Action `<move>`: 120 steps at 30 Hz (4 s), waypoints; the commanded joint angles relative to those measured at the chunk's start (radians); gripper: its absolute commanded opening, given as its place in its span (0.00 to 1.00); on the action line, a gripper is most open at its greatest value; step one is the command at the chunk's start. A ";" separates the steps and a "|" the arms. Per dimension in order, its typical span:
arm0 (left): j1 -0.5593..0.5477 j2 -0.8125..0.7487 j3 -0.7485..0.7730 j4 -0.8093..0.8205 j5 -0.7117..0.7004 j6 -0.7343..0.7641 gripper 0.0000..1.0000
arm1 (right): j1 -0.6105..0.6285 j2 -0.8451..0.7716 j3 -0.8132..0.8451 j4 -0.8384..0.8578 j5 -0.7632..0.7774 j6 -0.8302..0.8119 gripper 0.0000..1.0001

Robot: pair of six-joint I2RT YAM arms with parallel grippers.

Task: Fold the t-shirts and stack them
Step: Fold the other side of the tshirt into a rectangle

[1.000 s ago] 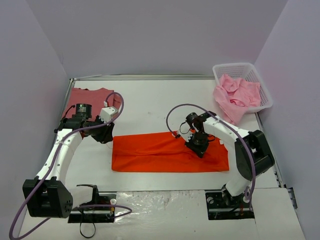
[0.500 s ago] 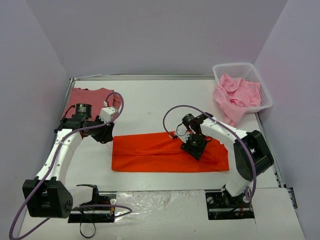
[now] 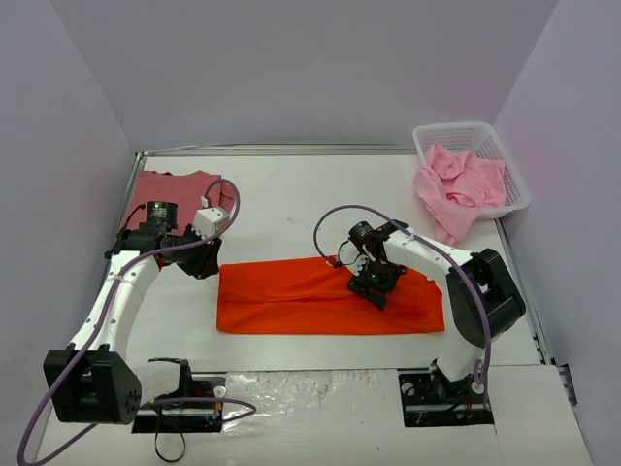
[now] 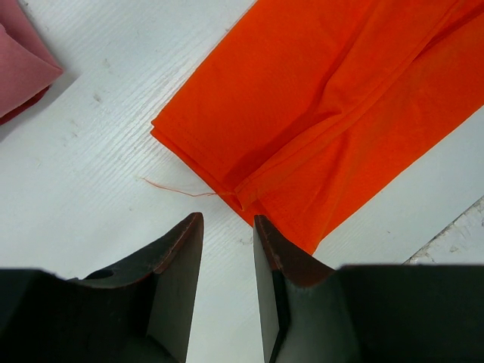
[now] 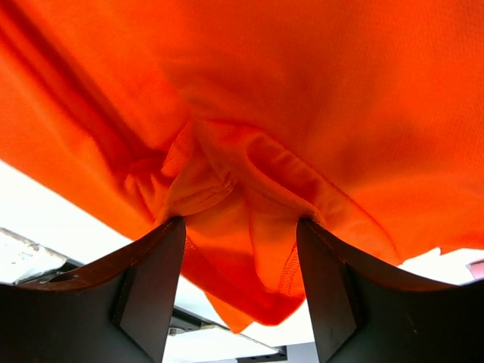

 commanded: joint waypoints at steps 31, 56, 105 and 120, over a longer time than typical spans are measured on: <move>0.018 -0.031 0.008 -0.001 0.014 0.016 0.32 | 0.006 -0.032 0.040 -0.019 0.058 0.036 0.35; 0.023 -0.033 0.008 -0.004 0.022 0.019 0.32 | 0.008 0.002 0.046 -0.073 -0.040 -0.012 0.06; 0.024 -0.027 0.009 -0.004 0.021 0.019 0.32 | 0.014 0.157 0.090 -0.018 -0.031 0.001 0.27; 0.024 -0.028 0.009 -0.003 0.022 0.019 0.32 | 0.015 0.099 0.093 -0.036 -0.006 0.011 0.00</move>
